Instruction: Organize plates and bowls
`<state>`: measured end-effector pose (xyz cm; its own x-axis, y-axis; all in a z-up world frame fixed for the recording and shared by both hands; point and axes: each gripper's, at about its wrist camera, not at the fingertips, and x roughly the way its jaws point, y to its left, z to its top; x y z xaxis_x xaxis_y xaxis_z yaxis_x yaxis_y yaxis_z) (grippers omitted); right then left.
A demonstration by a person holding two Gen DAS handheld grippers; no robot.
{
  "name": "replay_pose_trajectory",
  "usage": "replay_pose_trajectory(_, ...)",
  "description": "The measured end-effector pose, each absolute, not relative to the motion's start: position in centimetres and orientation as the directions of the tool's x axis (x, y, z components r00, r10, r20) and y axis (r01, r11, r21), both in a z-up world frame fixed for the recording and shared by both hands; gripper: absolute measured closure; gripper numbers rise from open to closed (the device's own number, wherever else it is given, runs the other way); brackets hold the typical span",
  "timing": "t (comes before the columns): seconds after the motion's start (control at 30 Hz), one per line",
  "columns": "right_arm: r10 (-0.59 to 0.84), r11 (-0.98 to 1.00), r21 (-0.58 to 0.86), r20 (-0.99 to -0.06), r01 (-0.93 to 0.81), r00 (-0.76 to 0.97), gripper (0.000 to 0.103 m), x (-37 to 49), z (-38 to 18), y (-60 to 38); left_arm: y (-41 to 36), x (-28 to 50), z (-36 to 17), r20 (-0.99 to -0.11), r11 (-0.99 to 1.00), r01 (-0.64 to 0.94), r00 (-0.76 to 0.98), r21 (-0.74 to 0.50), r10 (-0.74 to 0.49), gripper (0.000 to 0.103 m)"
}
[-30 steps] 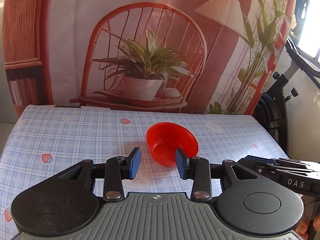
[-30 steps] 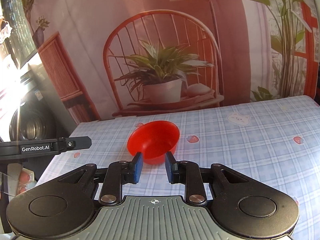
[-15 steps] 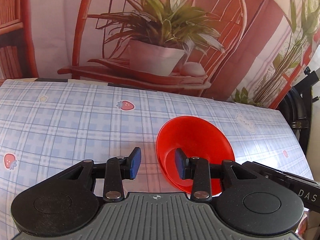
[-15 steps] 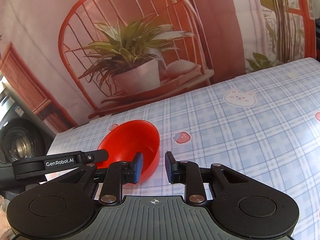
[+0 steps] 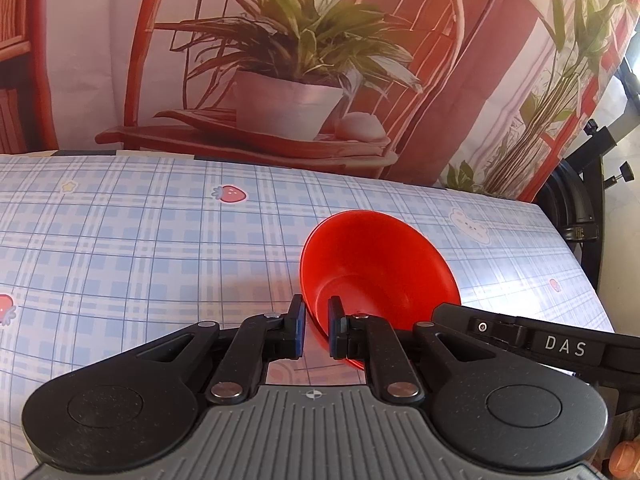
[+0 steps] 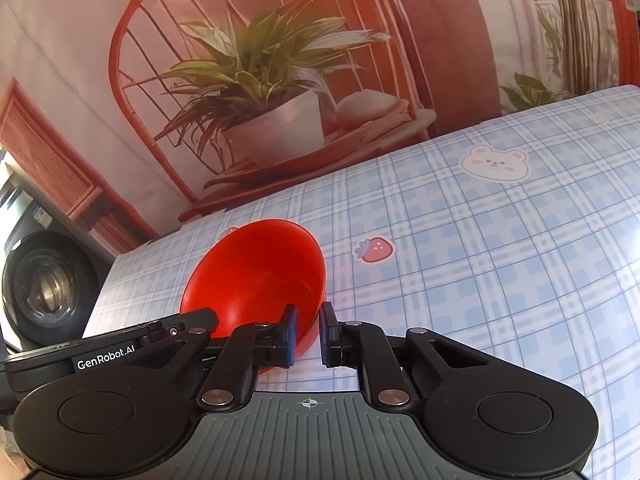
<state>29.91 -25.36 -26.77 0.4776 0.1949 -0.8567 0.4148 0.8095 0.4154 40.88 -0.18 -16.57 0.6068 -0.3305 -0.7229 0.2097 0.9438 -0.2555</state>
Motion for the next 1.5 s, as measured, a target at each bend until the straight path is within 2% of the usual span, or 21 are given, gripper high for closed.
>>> replay_pose_trajectory(0.67, 0.093, 0.798, 0.421, -0.792, 0.430, 0.603, 0.091, 20.9, -17.3, -25.0, -2.4, 32.5, -10.9, -0.669, 0.922, 0.308, 0.636, -0.236, -0.384, 0.090)
replay_pose_trajectory(1.1, 0.049, 0.788, 0.416, -0.777, 0.454, 0.627, 0.091, 12.2, -14.7, -26.4, -6.0, 26.8, -10.7, -0.674, 0.896, 0.380, 0.602, -0.230, -0.428, 0.089)
replay_pose_trajectory(1.5, 0.022, 0.740, 0.426, -0.789, 0.521, 0.614, 0.091, 5.8, -15.1, -28.7, -9.8, 23.2, -12.4, -0.720, 0.864, 0.455, 0.525, -0.214, -0.454, 0.087)
